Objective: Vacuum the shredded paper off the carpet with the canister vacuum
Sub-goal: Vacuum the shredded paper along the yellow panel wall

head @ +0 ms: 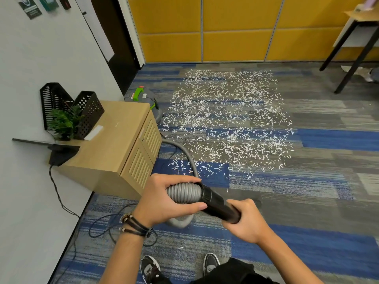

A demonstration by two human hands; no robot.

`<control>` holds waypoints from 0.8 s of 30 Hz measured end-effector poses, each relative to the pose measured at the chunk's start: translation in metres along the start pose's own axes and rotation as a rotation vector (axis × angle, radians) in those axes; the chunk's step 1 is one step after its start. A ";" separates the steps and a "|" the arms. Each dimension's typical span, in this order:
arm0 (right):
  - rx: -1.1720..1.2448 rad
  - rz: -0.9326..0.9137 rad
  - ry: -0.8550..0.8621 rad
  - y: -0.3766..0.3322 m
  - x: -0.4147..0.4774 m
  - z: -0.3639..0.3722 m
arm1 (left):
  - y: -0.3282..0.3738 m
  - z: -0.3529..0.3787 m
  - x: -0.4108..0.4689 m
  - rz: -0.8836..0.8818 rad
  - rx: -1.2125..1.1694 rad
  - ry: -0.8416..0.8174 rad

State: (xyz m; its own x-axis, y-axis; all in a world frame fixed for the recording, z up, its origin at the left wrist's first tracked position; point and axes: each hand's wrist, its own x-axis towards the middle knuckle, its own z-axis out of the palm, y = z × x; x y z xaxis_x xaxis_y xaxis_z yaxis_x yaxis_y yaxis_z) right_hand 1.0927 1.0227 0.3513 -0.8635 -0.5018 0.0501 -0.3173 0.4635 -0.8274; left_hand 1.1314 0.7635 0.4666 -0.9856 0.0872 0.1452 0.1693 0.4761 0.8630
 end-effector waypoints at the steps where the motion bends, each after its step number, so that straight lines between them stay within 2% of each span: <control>1: -0.004 -0.001 -0.006 0.000 0.000 0.000 | 0.000 0.001 -0.002 0.002 0.002 0.008; 12: 0.171 -0.095 0.012 -0.040 0.023 0.026 | 0.032 -0.040 -0.007 0.101 0.095 0.079; 19: 0.200 -0.147 -0.040 -0.063 0.049 0.050 | 0.035 -0.073 -0.023 0.125 0.250 0.202; 24: 0.245 -0.162 -0.077 -0.079 0.069 0.078 | 0.033 -0.093 -0.032 0.123 0.285 0.205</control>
State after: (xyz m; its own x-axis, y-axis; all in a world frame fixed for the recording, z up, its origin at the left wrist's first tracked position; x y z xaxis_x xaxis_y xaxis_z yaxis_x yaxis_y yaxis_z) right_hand 1.0885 0.8945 0.3766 -0.7741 -0.6133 0.1573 -0.3365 0.1881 -0.9227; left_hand 1.1676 0.6949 0.5358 -0.9334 -0.0045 0.3589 0.2534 0.7001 0.6676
